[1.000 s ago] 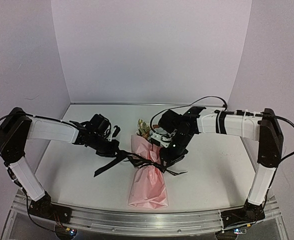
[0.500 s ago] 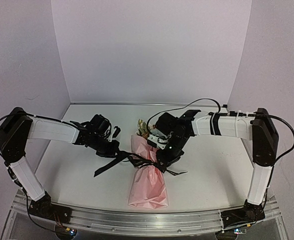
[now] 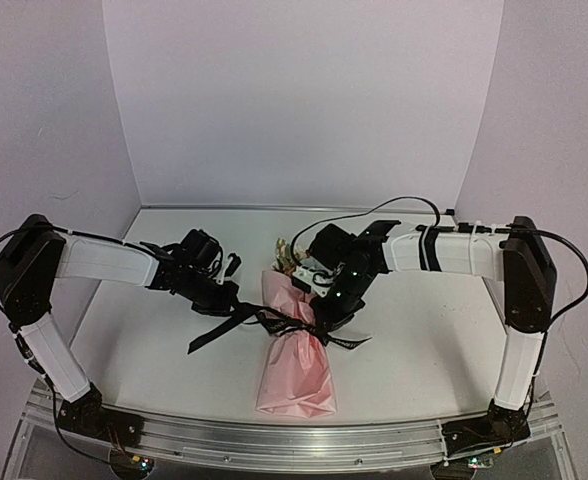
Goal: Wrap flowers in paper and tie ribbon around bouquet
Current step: Tie the ribbon around the folded bouquet.
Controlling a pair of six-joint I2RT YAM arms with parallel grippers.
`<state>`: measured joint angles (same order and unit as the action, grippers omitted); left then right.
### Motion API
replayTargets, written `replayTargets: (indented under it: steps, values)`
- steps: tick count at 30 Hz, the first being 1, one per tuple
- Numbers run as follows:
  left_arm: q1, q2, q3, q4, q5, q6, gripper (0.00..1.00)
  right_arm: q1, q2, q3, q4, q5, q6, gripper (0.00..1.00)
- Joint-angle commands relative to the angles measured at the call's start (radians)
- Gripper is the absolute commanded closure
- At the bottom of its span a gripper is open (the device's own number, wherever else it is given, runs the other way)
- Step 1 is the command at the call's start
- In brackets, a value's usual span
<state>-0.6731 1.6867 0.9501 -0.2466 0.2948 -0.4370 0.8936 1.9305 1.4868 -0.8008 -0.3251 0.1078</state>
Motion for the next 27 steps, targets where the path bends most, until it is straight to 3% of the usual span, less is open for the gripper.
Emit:
replayTargets:
  steps: [1,12,27]
  values:
    - [0.004,0.006,0.052,-0.008,0.010,0.020,1.00,0.007,-0.047,-0.024,0.047,0.033,0.005,1.00]
    - [0.004,0.016,0.050,-0.004,0.008,0.020,1.00,0.026,-0.208,-0.170,0.178,0.075,0.052,1.00]
    - [0.015,0.023,0.034,-0.015,-0.018,0.010,1.00,0.030,-0.321,-0.252,0.214,0.225,0.104,1.00]
